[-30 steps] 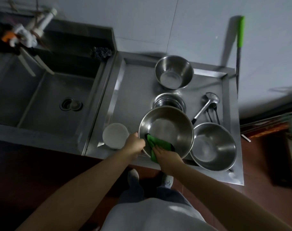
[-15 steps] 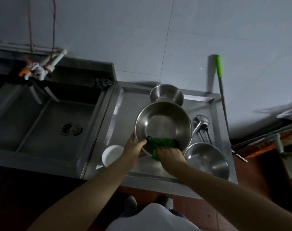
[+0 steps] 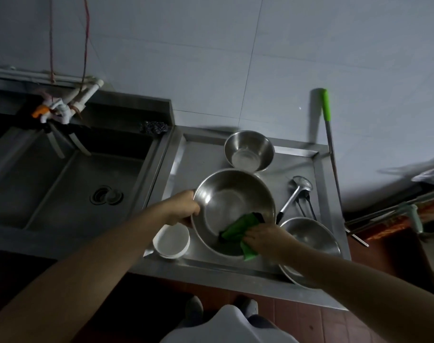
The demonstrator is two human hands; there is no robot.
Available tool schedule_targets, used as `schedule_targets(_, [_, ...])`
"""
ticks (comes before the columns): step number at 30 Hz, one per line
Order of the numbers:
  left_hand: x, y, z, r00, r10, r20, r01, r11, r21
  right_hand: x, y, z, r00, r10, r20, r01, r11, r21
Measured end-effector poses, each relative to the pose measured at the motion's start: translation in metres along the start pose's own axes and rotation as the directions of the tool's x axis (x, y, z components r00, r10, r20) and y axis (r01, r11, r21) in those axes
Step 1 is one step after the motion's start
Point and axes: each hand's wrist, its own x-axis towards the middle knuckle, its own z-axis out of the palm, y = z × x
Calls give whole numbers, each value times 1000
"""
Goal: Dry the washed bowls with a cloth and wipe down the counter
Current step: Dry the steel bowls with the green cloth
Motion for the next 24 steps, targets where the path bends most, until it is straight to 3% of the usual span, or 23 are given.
schedule_targets(2, [3,-1,3,995,0,-95,-6,998,-66,4,-3,-3,999,-11,41,12,1000,-25])
schedule_targets(5, [11,-15,29,976,-23,-217,-60,928,-368,14,-11,-14,996,89,31,-86,992,-90])
schedule_targets(9, [17,-40,95,989,-101,-112,-23,632,-775,35,-31,-34,965,254,59,-252,967,-41])
schedule_targets(11, [17,-36,109,971,-167,-170,-61,514,-855,44,-40,-45,959,274,71,-273,962,-24])
schedule_targets(12, [18,-34,108,959,-196,-203,-79,504,-860,46,-42,-46,957,276,84,-275,961,-18])
schedule_targets(14, [23,-32,100,940,-241,-241,-70,555,-829,46,-43,-48,960,261,97,-264,965,11])
schedule_targets(17, [17,-17,82,931,-256,-261,20,749,-662,42,-47,-51,974,218,60,-223,971,84])
schedule_targets(21, [-4,2,36,963,-145,-226,68,946,-318,18,-21,-39,997,73,28,-75,994,76])
schedule_targets(24, [-16,15,6,991,-83,-104,86,996,32,-2,5,-16,1000,-10,-13,10,998,-66])
